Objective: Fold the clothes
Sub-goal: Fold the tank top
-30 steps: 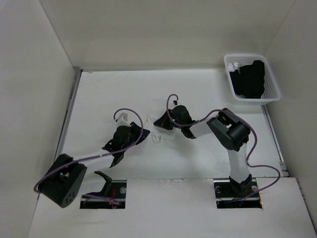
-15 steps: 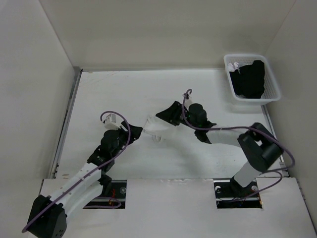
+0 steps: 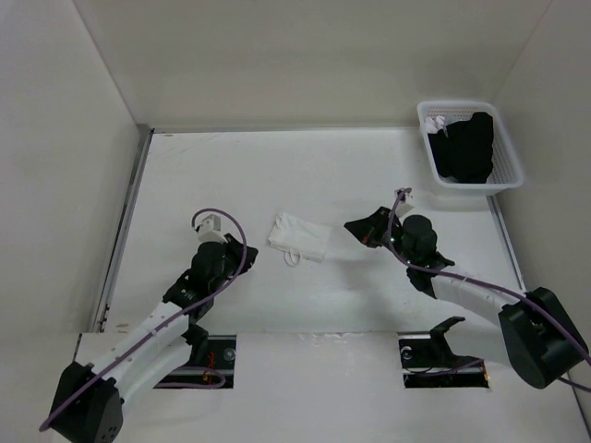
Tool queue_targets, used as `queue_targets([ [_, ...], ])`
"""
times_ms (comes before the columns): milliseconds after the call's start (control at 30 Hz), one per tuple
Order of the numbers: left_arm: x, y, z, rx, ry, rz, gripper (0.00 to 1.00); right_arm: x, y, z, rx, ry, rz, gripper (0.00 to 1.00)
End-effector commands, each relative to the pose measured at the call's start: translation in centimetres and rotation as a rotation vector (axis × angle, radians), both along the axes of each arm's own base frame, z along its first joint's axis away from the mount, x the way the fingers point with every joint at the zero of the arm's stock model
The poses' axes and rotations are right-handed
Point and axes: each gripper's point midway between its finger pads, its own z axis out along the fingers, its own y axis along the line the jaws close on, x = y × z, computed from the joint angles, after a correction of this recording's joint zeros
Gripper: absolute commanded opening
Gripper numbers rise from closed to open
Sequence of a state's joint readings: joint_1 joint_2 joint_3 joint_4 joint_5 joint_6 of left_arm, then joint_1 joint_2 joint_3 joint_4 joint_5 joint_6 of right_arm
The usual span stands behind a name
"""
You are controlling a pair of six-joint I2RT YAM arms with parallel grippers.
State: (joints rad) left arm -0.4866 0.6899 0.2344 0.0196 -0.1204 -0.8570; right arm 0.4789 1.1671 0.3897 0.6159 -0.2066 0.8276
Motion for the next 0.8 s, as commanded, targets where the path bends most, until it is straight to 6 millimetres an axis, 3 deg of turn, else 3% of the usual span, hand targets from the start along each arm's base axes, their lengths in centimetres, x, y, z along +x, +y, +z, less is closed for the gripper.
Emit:
queue_targets([
  [0,2.8,-2.0,4.1,-0.051,-0.11,-0.009,0.07,0.6,-0.6,-0.2,-0.053,-0.046,-0.024,0.0],
  [133,4.5,-4.1,4.2,-0.06,-0.102,-0.041,0.02,0.8,-1.0,-1.0,-0.064,-0.032,-0.035,0.0],
  [200,4.6,-4.7,4.0,-0.062,-0.1,-0.047,0.07,0.7,-1.1,-1.7,-0.073,-0.016,-0.042,0.0],
  [267,4.6,-4.7,3.9,-0.059,-0.1,-0.05,0.23,1.0,-1.4,-2.3,-0.084,-0.004,-0.059,0.09],
  [367,4.7,-3.8,3.9,-0.052,-0.102,-0.035,0.51,1.3,-1.6,-2.3,-0.092,-0.008,-0.076,0.35],
  [433,4.8,-3.1,3.7,-0.043,-0.096,-0.016,0.6,1.5,-2.0,-2.6,-0.101,-0.005,-0.103,0.49],
  [533,5.2,-1.6,3.2,-0.02,-0.068,0.022,0.64,1.9,-2.9,-2.9,-0.11,-0.003,-0.143,0.59],
  [767,5.6,-0.3,2.6,0.045,-0.047,0.032,0.62,2.0,-3.6,-3.0,-0.108,0.001,-0.169,0.62],
])
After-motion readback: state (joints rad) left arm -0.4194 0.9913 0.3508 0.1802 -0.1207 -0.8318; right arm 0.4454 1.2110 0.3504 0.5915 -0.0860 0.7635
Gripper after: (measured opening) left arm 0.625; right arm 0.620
